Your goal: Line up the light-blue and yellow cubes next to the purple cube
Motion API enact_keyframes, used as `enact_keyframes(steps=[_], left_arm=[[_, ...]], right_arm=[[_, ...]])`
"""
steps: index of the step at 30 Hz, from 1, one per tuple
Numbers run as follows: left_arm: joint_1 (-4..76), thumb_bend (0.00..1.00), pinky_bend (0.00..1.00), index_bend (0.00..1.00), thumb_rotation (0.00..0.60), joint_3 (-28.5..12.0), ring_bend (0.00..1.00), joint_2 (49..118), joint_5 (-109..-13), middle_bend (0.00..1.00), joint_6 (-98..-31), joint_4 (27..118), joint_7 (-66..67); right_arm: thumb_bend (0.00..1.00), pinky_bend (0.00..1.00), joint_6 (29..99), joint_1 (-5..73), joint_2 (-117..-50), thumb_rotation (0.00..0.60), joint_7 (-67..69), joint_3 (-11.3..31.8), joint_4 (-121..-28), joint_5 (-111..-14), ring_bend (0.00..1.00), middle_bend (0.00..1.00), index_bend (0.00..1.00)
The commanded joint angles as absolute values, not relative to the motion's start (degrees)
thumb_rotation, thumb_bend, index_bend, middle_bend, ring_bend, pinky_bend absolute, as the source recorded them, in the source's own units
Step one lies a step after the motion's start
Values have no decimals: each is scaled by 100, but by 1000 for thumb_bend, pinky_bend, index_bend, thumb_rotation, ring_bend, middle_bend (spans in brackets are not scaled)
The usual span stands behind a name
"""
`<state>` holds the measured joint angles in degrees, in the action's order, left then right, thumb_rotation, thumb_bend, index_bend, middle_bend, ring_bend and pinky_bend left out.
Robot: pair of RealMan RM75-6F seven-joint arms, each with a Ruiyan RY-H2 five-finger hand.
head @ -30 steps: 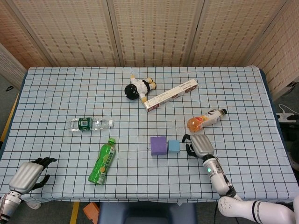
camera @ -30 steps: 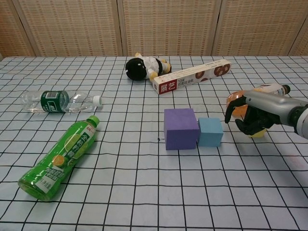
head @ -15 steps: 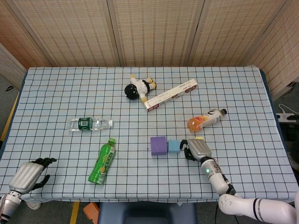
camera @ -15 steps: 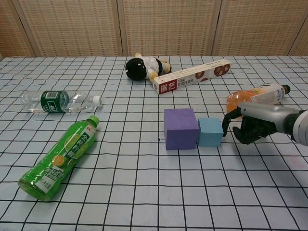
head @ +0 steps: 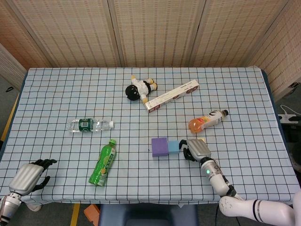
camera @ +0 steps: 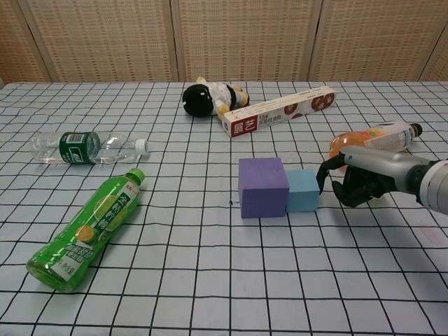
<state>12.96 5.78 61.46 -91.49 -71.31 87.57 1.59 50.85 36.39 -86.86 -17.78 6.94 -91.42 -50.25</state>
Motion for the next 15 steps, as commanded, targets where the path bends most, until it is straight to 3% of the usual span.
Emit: enact_keyframes(steps=[1,15], left_arm=[[1297,447,548,257,600,575,320,6144,-9144,314,-7128,8758,160],[1293,447,548,257,600,575,320,6132,-9137,317,-7129,8761,153]], right_arm=[[679,1000,5037,3643,-8699,600,-1696,677,-9083,-5092,928,1000,429],[679,1000,4989,3689,-8943,600,-1392,698,-8557,-5451,928,1000,429]])
